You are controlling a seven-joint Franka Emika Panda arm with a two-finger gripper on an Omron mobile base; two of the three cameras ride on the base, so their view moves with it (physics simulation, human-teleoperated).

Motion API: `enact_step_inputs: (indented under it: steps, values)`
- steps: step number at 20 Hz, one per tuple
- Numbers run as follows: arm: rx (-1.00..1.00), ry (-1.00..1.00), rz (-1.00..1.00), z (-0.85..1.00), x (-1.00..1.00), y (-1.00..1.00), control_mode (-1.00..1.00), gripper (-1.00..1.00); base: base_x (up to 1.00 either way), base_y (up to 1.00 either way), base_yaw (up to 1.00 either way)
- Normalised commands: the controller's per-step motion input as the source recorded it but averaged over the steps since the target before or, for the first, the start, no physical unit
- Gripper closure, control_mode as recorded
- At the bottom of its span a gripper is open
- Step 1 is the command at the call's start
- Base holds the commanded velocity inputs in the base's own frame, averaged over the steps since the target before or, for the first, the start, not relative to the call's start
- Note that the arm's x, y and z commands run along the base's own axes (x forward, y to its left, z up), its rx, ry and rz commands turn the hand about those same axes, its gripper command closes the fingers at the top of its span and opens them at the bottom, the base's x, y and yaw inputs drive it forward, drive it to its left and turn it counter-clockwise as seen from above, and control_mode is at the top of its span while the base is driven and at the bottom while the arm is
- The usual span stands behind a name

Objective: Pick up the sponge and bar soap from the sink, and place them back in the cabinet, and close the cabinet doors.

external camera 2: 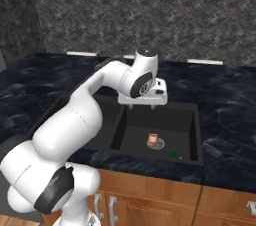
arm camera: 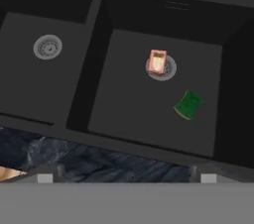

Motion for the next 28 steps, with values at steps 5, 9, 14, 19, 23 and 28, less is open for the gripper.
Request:
enact_step_inputs:
  steps: [5,9,14,19,23,28]
  values:
    - [0.0,0.0,0.0,-0.37,0.39,-0.08,-1.0,-1.0,0.0,0.0,0.0]
    - [0.0,0.0,-0.05,-0.34,0.51,0.0,-1.0,-1.0,0.0,0.0,0.0]
    - [0.0,0.0,-0.07,-0.32,0.52,0.0,-1.0,-1.0,0.0,0.0,0.0]
    - [-0.02,0.0,-0.06,-0.36,0.53,0.0,-1.0,-1.0,0.0,0.0,0.0]
    - [-0.02,0.0,-0.05,-0.36,0.48,0.0,-1.0,-1.0,0.0,0.0,0.0]
    - [0.0,0.0,-0.04,-0.43,0.39,0.0,-1.0,-1.0,0.0,0.0,0.0]
